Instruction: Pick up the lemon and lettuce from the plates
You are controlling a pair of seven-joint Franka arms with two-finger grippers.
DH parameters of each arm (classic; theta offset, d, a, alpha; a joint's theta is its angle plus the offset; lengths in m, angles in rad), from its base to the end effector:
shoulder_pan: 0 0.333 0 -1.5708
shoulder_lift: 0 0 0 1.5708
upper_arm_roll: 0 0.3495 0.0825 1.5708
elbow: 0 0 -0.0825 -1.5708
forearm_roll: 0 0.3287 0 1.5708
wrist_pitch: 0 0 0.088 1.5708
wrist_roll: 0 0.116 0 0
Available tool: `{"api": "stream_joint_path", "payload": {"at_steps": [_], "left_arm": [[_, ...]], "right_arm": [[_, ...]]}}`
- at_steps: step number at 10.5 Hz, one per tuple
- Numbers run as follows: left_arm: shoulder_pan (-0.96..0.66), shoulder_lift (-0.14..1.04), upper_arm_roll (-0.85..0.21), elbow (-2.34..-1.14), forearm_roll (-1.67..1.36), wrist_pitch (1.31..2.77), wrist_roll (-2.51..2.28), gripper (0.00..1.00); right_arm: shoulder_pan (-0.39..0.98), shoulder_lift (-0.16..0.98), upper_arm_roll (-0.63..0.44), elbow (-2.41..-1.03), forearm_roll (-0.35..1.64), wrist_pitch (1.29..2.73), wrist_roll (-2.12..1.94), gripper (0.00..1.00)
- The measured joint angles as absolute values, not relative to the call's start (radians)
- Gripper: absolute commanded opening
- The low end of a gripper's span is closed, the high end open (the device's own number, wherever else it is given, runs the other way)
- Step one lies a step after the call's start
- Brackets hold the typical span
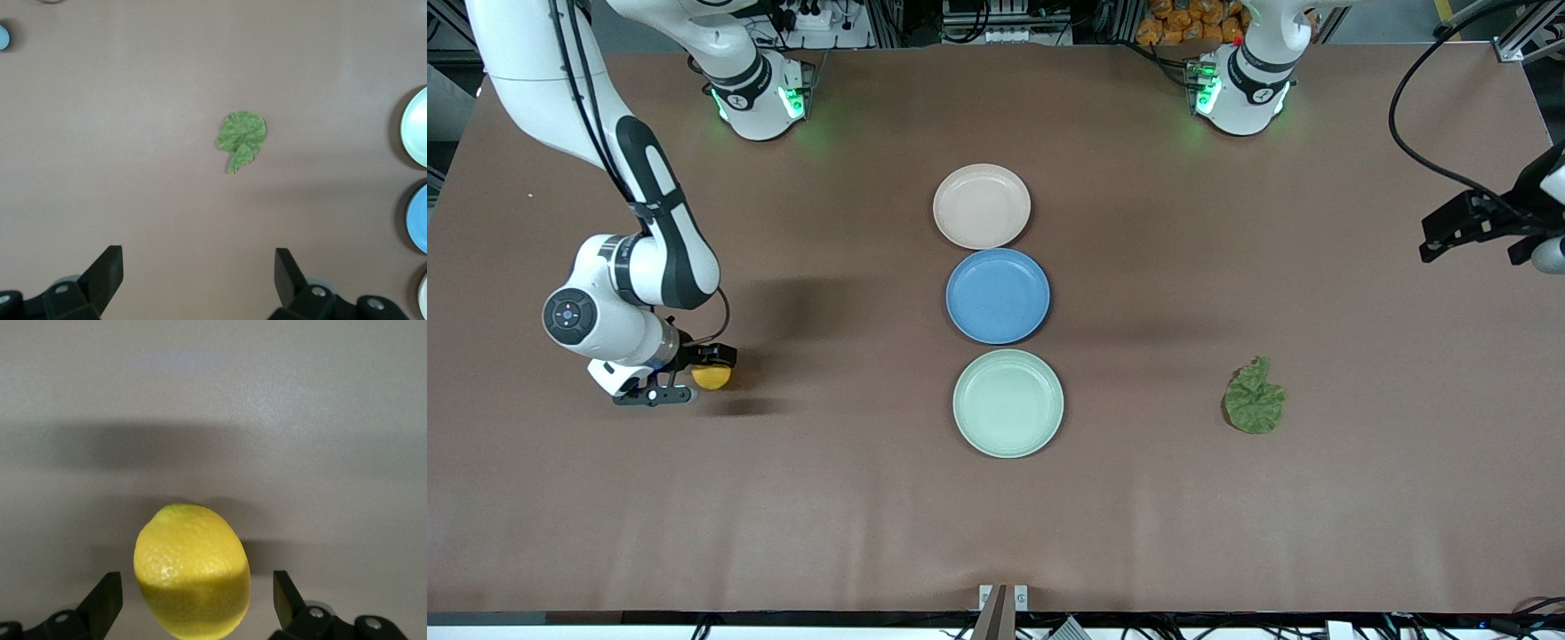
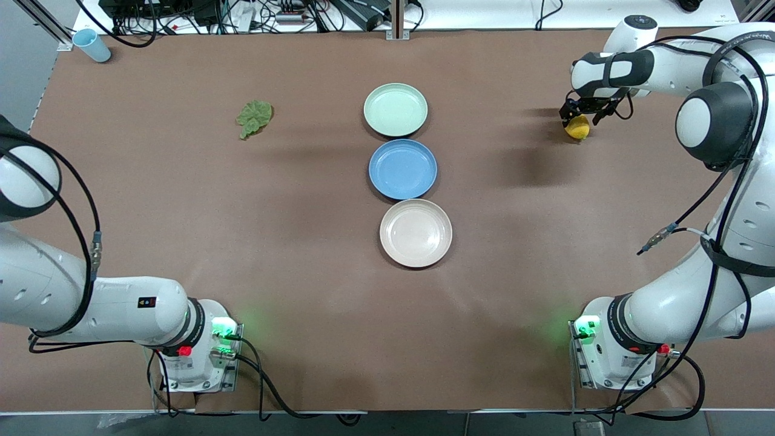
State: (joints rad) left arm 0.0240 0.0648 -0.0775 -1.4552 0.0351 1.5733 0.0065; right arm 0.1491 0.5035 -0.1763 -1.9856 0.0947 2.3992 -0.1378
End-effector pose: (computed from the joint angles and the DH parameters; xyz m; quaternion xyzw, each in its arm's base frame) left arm 0.5226 -0.0222 0.6645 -0.9991 0.0294 -0.0271 0.0144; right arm 0.5837 -0.0075 0.2688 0.9987 0.0281 -0.0408 0.0089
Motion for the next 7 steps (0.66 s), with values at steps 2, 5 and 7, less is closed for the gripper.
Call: {"api": "stream_joint_path", "payload": {"at_steps": [2,5,7], "left_arm": [[0.023,0.033,-0.094,-1.482,0.027,1.565,0.006,1.0],[0.027,0.001,-0.101,-1.537,-0.01,1.563,0.002,1.0],[0.038,-0.007,-0.101,-1.549,-0.012,1.55,0.002,1.0]], "right_arm": [[0.141,0.479,-0.171,-1.96,0.095,2.351,-0.15,1.0],[0.056,0.363,-0.103,-1.95,0.037,2.264,-0.161,1.0],[0.009,0.25,-0.075,-1.949,0.01,2.145,-0.168,1.0]]}}
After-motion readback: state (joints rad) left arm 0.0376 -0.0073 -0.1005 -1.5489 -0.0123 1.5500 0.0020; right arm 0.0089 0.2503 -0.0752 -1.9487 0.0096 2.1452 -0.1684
